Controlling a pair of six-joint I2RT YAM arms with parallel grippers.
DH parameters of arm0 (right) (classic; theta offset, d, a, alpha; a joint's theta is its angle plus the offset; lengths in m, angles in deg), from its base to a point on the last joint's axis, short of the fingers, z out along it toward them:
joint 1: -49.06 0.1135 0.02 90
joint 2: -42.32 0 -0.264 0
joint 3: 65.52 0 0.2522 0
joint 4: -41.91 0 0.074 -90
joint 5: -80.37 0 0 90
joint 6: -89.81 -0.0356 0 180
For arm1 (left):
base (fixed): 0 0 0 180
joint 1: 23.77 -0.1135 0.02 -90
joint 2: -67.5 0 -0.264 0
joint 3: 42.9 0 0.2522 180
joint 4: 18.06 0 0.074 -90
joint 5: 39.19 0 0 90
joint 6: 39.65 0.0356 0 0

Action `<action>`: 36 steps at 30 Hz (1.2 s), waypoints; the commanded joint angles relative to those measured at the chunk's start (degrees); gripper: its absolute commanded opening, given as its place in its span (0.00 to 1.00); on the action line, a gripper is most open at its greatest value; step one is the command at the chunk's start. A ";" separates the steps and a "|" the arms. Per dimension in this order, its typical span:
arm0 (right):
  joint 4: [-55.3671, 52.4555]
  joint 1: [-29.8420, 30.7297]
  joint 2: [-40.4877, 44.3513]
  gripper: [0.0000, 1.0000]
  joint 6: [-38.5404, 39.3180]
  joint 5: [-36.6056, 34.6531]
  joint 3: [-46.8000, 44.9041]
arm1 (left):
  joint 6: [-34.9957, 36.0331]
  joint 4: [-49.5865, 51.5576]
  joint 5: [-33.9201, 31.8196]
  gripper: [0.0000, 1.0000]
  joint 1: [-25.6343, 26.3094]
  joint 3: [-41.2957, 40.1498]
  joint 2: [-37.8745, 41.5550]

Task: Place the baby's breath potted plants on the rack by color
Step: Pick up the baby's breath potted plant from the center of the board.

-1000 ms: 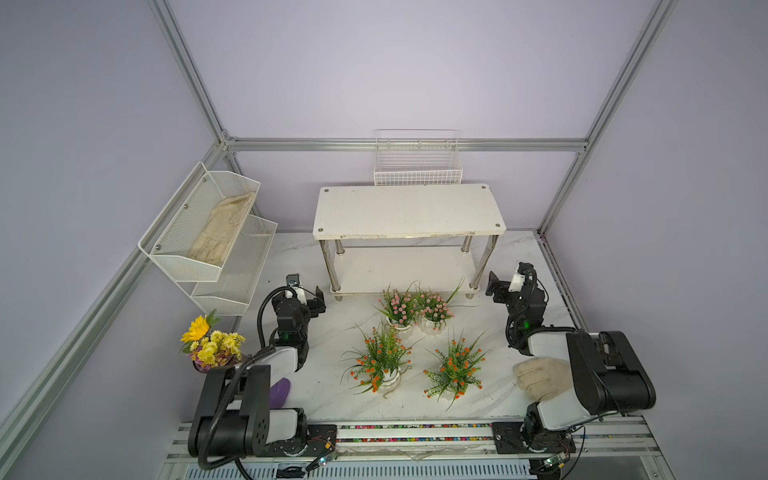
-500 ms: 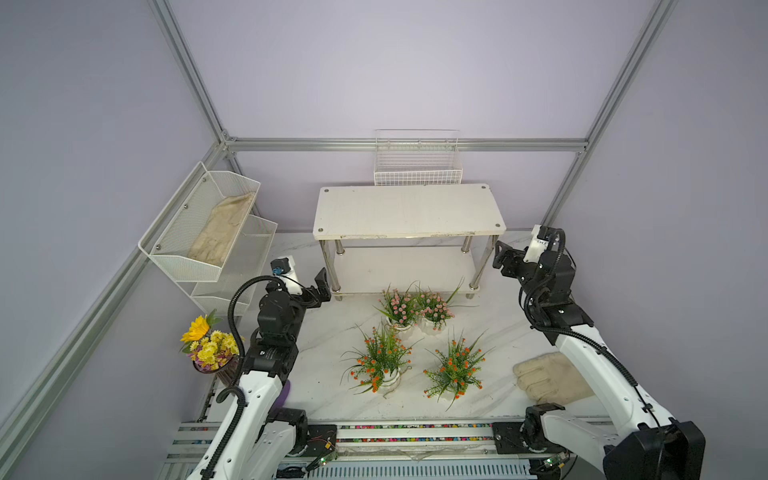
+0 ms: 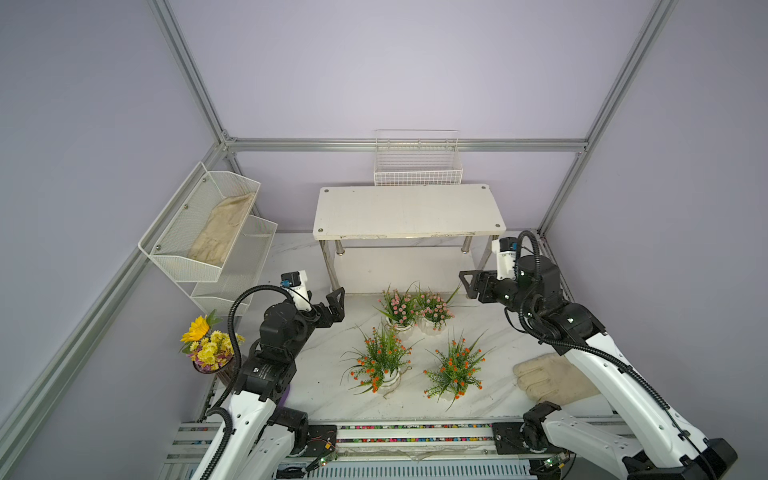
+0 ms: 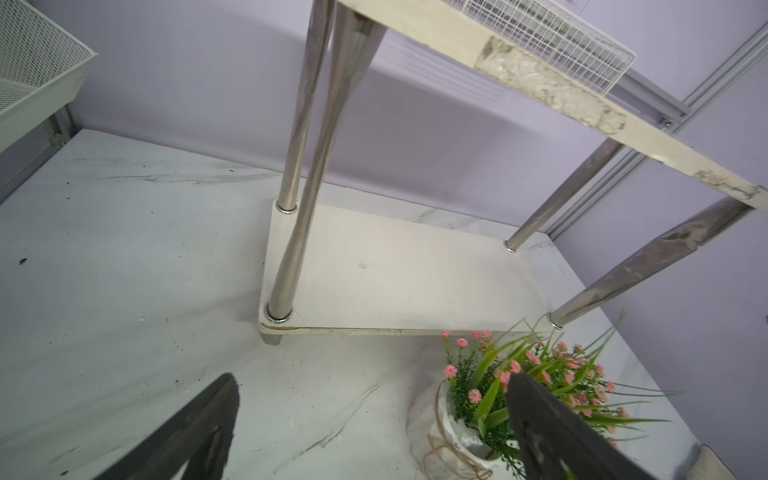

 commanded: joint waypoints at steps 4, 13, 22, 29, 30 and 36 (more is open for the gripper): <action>-12.67 16.72 -9.28 0.67 -4.07 -6.13 6.41 | -3.51 8.04 -7.29 1.00 2.78 2.03 4.13; -18.71 30.45 -15.29 0.54 -8.24 -8.24 10.91 | -3.14 10.52 -9.29 1.00 2.97 2.46 2.94; -18.95 43.40 -17.42 0.48 -14.28 -11.04 7.80 | -2.59 11.96 -11.07 1.00 2.97 3.35 3.45; -9.52 49.19 -15.29 0.43 -20.38 -15.83 -0.88 | -2.67 12.05 -11.43 1.00 2.97 3.35 2.98; -7.63 49.68 -14.73 0.43 -21.22 -17.22 -2.45 | -2.67 12.03 -11.46 1.00 2.96 3.35 2.93; 0.75 51.63 -15.57 0.39 -24.24 -24.00 -7.79 | -2.76 12.49 -11.20 1.00 2.97 3.89 2.28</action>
